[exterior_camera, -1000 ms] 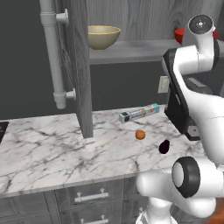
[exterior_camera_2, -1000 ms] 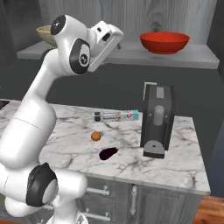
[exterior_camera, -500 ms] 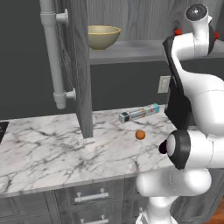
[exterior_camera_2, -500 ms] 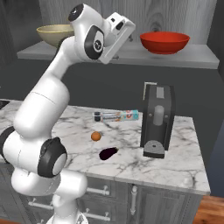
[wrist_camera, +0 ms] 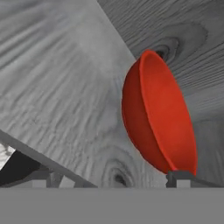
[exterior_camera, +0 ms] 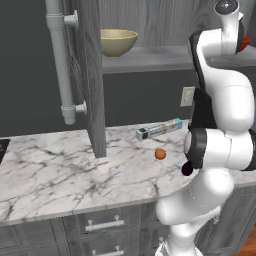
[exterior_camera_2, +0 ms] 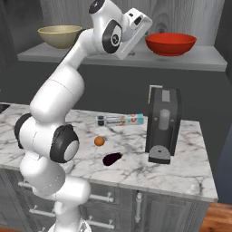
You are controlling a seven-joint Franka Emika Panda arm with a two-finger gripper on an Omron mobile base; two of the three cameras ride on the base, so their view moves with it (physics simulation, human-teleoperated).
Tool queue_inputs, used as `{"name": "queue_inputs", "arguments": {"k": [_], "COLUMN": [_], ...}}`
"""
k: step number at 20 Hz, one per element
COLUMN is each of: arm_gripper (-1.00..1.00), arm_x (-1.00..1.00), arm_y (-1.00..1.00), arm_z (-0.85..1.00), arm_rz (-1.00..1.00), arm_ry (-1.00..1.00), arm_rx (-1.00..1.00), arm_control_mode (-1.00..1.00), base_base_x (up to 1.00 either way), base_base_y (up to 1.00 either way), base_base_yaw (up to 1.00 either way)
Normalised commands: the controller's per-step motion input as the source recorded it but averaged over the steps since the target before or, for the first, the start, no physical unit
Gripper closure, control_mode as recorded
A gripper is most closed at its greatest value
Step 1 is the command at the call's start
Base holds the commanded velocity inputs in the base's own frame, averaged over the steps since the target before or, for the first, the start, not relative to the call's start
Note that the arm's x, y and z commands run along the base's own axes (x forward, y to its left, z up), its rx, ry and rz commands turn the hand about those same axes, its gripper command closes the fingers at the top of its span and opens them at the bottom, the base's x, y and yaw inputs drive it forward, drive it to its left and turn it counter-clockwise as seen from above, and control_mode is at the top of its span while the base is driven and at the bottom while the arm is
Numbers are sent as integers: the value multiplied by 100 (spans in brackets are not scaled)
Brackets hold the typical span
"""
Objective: Pick both bowls and place them on the counter. Then place the tangerine in one bowl and place the eggplant in the other bowl.
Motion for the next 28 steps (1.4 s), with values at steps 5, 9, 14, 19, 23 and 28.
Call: {"name": "queue_inputs", "arguments": {"k": [5,9,14,19,23,28], "arm_gripper": [-100,-100,-100,-100,-100,-100], "arm_x": [38,30,25,24,22,23], "arm_y": [-22,-19,-10,-15,-24,-18], "arm_z": [0,-1,-13,-10,0,-5], "arm_rz": [0,0,1,3,3,3], "arm_ry": [0,1,6,4,0,0], "arm_rx": [0,0,0,0,0,0], "arm_control_mode": [-100,-100,-100,-100,-100,-100], "base_base_x": [0,0,0,0,0,0], "base_base_y": [0,0,0,0,0,0], "base_base_yaw": [0,0,0,0,0,0]}}
